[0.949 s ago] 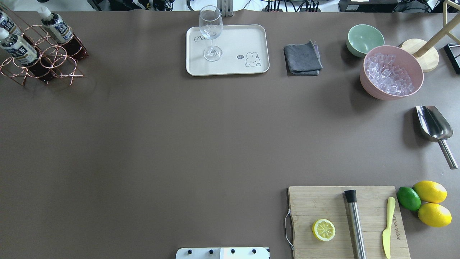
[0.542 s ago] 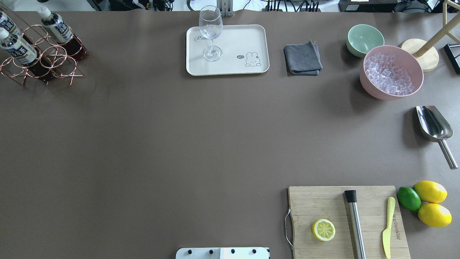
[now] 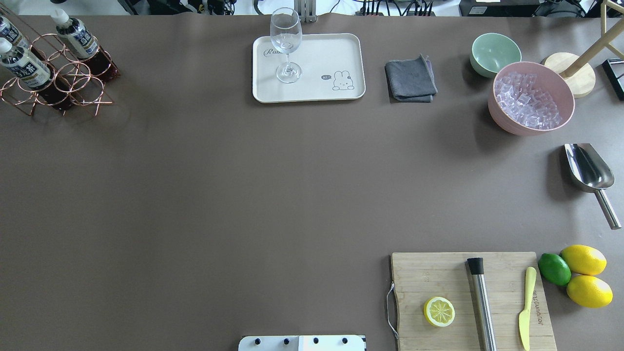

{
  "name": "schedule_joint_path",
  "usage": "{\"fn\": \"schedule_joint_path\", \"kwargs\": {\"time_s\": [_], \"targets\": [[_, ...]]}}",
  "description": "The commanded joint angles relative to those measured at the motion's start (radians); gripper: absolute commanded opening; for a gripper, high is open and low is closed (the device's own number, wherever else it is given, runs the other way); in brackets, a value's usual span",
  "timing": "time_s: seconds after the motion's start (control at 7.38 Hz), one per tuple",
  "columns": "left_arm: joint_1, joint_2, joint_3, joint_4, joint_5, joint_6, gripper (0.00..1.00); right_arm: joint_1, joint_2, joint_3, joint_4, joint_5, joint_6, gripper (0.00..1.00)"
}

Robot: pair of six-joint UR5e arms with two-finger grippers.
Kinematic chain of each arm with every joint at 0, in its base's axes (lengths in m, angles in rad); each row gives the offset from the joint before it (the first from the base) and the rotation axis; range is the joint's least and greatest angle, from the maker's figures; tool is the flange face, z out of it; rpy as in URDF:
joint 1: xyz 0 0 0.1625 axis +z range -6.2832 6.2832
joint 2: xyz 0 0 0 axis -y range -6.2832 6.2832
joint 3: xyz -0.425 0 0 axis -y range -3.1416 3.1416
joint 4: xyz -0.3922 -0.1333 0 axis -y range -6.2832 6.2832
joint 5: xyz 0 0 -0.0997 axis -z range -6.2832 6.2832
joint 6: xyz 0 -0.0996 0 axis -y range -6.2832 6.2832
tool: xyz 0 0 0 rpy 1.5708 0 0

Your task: Take tea from basket to plate

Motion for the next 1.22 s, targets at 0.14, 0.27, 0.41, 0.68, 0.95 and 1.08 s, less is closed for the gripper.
{"fn": "schedule_joint_path", "kwargs": {"time_s": [0.14,0.27,0.41,0.68,0.95,1.08], "targets": [[0.026,-0.035,0.091,-0.112,0.023,-0.136,0.98,-0.009,-0.004,-0.02,0.001,-0.012,0.0,1.0],[0.033,-0.069,0.124,-0.115,0.04,-0.155,0.98,-0.009,-0.001,-0.021,0.001,-0.012,-0.001,1.0],[0.055,-0.075,0.132,-0.136,0.064,-0.173,0.98,-0.009,-0.002,-0.021,0.001,-0.012,-0.002,1.0],[0.087,-0.074,0.134,-0.149,0.066,-0.189,0.96,-0.009,-0.004,-0.02,0.001,-0.011,-0.002,1.0],[0.087,-0.063,0.132,-0.168,0.077,-0.19,0.78,-0.009,-0.007,-0.018,0.001,-0.008,-0.003,1.0],[0.082,-0.063,0.131,-0.167,0.077,-0.19,0.71,-0.007,-0.007,-0.015,0.001,-0.006,-0.003,1.0]]}}
